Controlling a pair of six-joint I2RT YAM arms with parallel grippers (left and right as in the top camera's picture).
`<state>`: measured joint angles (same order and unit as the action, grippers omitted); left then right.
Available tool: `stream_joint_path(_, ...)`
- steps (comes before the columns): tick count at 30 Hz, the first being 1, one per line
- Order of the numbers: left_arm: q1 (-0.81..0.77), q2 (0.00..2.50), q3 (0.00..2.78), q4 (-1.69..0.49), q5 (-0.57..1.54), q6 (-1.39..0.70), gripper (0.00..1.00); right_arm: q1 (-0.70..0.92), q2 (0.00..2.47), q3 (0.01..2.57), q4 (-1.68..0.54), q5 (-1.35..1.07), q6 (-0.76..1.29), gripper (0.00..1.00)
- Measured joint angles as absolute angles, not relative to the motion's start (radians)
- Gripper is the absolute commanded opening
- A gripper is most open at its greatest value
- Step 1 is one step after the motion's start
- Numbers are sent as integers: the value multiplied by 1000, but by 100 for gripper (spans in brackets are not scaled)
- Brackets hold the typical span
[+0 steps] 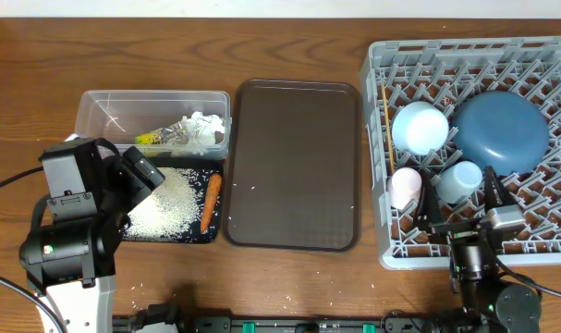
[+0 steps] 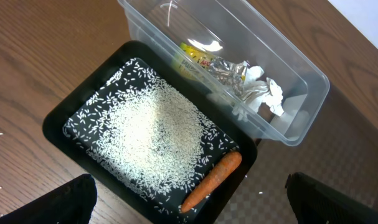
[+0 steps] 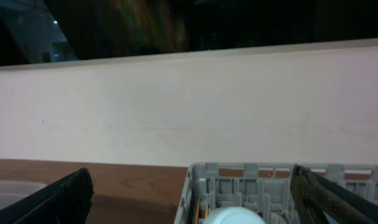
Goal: Sort waste into correct bins and load items into the dishwasher rack
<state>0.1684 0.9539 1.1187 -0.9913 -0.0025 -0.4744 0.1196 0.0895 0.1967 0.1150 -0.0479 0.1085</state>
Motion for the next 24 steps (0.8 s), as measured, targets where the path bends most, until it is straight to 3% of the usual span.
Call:
stream_joint_path(16,168,954,1119,-991,-2,-474,99,113,14,35,122,-52,128,99)
stream_joint_path(24,168,954,1119,-991,-2,-474,99,113,12,7,-36,-44,115,99)
